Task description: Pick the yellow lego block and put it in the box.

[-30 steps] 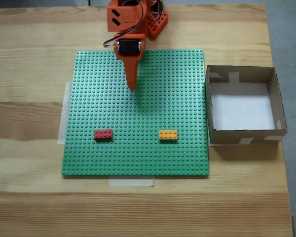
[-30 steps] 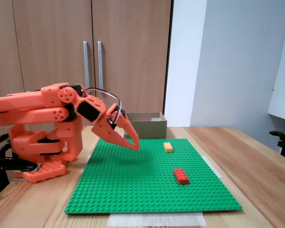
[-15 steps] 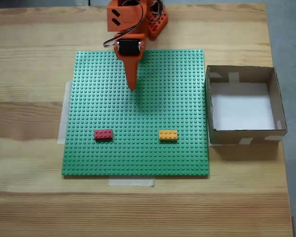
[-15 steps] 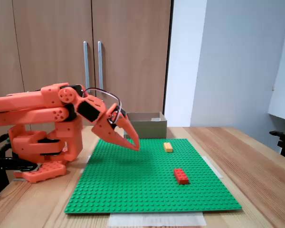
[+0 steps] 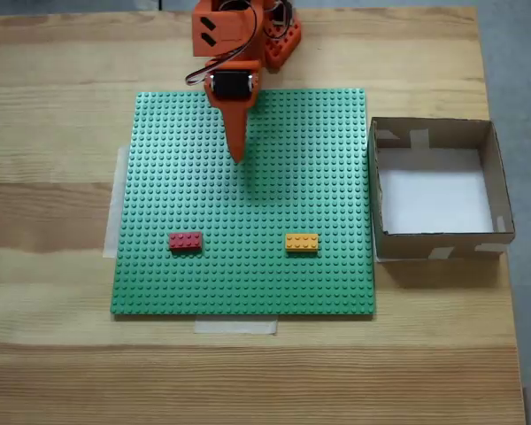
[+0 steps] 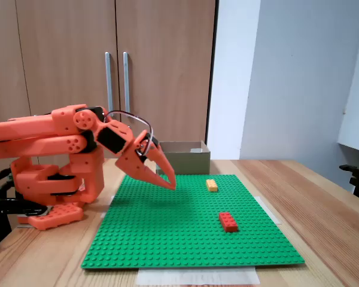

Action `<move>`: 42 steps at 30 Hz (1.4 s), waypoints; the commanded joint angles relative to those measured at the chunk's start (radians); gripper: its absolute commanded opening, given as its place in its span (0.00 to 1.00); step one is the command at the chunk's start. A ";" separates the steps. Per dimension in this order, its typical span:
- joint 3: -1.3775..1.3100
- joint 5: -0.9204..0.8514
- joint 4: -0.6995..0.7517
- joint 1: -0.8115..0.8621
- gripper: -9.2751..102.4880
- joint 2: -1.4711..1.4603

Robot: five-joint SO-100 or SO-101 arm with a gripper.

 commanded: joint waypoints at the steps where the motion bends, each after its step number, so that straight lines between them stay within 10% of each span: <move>1: 0.003 0.002 -0.005 -0.003 0.07 0.005; 42: -0.017 -0.025 -0.005 -0.015 0.07 -0.028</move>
